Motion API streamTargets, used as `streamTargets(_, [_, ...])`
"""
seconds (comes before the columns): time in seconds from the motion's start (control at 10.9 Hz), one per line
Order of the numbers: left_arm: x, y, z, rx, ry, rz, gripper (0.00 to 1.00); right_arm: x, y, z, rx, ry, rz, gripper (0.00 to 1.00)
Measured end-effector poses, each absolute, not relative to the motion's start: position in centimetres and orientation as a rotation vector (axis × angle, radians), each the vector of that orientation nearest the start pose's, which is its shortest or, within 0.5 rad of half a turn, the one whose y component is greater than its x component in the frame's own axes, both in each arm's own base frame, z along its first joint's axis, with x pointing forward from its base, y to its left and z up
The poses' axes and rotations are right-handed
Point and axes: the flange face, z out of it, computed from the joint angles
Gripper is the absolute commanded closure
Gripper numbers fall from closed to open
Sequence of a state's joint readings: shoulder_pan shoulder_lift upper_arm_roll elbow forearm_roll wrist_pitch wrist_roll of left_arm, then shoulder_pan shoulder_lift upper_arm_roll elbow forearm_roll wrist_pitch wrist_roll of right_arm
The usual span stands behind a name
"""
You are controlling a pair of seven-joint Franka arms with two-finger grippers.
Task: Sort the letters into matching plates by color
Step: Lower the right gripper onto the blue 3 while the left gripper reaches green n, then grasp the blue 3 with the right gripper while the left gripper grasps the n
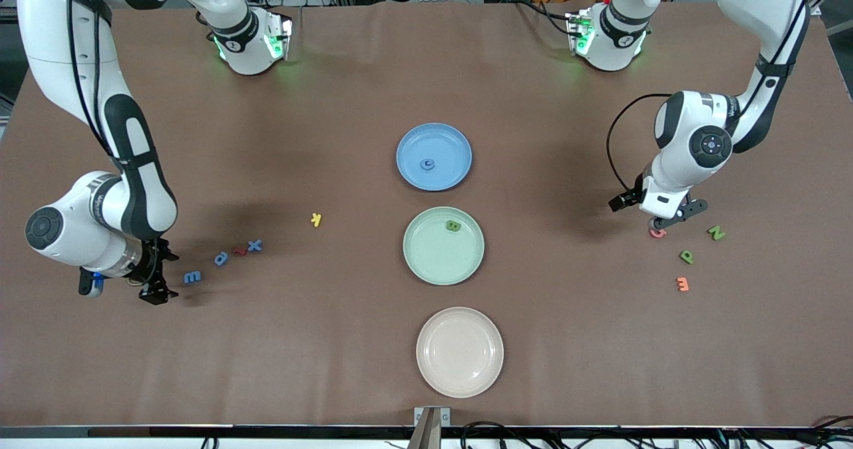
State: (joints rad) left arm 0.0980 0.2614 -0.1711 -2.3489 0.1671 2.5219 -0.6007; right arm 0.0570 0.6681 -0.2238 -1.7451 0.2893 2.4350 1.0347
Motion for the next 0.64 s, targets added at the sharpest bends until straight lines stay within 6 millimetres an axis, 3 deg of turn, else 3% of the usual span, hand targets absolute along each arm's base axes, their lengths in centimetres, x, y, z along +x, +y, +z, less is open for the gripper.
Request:
streamTargets(0.18, [49.5, -4.0, 20.8, -3.003, -0.648, 0.079, 0.15, 66.3, -9.2, 19.9, -2.386, 1.933, -0.044, 0.00])
streamTargets(0.64, [48.6, -3.1, 20.0, -2.986, -0.737, 0.081, 0.19, 66.2, -8.5, 18.1, -2.390, 1.921, -0.109, 0.02])
